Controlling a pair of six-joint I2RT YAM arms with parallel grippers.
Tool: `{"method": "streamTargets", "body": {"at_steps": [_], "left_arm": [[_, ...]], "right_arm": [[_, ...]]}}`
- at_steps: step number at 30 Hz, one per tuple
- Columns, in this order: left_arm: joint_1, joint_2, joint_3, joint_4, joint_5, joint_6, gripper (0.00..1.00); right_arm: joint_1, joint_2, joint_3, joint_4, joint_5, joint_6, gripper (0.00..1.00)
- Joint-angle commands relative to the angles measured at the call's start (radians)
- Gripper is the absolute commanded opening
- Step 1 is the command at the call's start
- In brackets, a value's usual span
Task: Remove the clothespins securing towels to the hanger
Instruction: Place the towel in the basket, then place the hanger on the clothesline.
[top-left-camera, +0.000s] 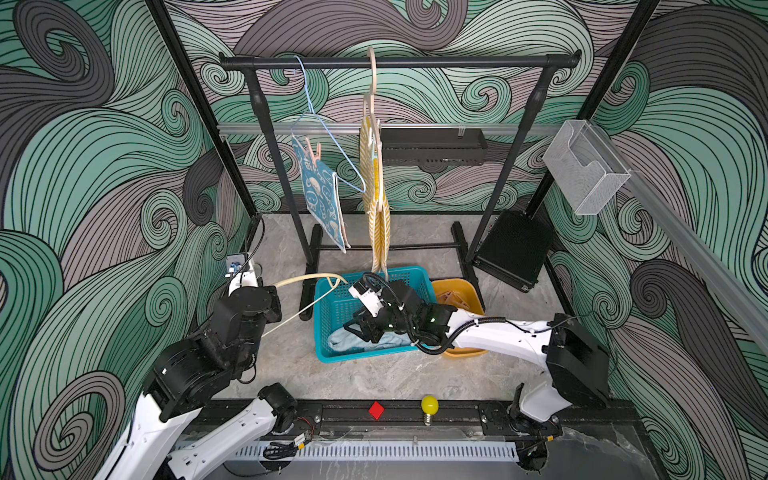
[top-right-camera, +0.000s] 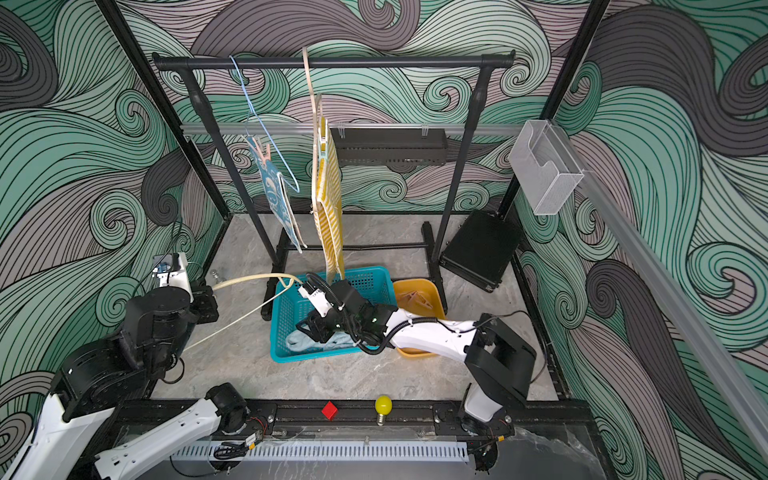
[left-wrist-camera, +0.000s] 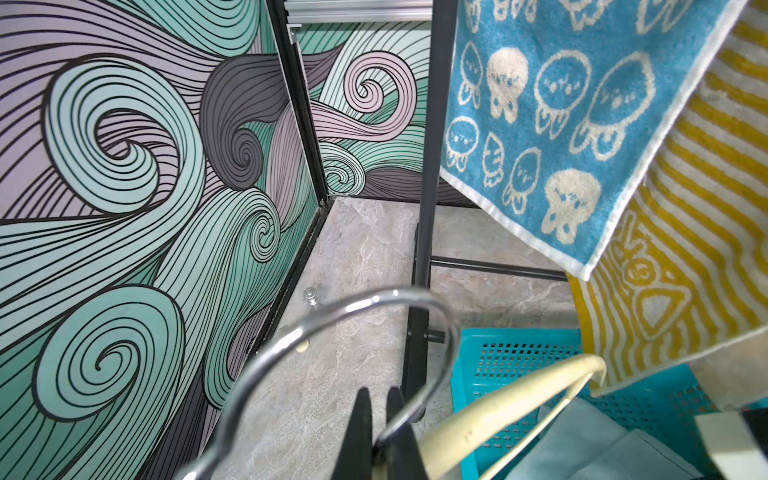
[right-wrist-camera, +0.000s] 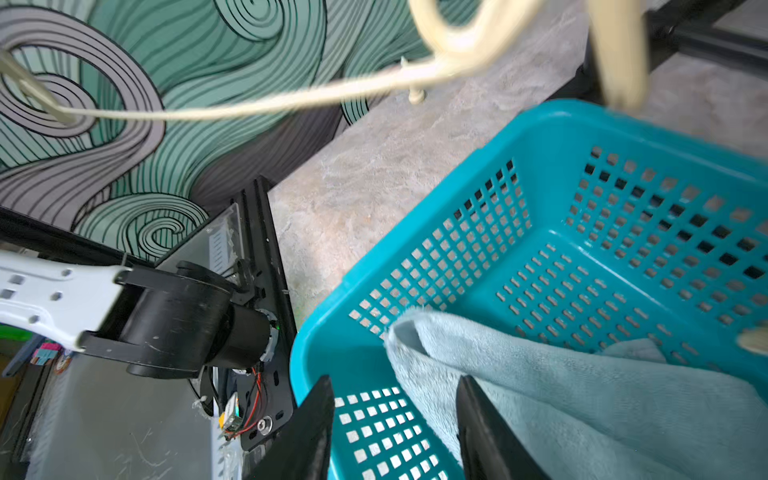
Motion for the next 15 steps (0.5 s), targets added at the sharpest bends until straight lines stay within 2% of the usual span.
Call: {"method": "streamTargets", "body": {"at_steps": [1, 4, 8, 15], "left_arm": [[-0.005, 0.027, 0.033, 0.072, 0.081, 0.062, 0.00], [-0.005, 0.061, 0.049, 0.085, 0.167, 0.091, 0.00], [-0.005, 0.116, 0.078, 0.079, 0.278, 0.108, 0.00], [-0.005, 0.169, 0.088, 0.101, 0.542, 0.101, 0.00]], "right_arm": [[-0.002, -0.095, -0.021, -0.062, 0.035, -0.023, 0.49], [-0.008, -0.186, -0.035, -0.117, 0.011, -0.027, 0.50], [-0.042, -0.330, -0.023, -0.223, -0.094, -0.042, 0.54], [-0.187, -0.535, -0.025, -0.389, -0.202, -0.083, 0.63]]}}
